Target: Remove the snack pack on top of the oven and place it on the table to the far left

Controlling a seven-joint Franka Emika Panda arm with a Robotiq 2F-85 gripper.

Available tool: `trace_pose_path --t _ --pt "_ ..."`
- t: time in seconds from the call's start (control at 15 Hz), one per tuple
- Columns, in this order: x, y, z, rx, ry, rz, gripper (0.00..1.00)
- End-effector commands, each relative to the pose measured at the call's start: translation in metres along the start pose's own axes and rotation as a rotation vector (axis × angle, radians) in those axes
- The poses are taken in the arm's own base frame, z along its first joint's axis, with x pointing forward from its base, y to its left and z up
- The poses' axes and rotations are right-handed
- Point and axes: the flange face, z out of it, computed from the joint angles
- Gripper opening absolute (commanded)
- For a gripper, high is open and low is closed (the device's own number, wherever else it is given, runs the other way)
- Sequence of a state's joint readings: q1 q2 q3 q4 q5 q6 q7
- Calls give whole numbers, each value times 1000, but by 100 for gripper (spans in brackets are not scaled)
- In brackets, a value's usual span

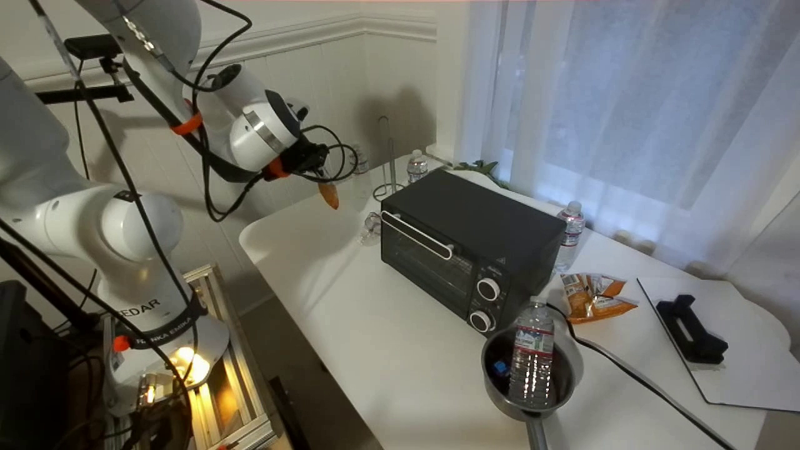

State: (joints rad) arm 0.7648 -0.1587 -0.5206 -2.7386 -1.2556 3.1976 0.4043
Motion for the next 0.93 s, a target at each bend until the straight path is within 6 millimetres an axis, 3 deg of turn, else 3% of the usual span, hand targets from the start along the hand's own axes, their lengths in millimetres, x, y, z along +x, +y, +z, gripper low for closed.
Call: trace_pose_path --t 0.0,0.27,0.87 --pt "1 10 -23 -38 63 -53 0" --pt "1 2 -28 -20 96 -90 0" --pt "2 -13 -9 1 52 -148 0"
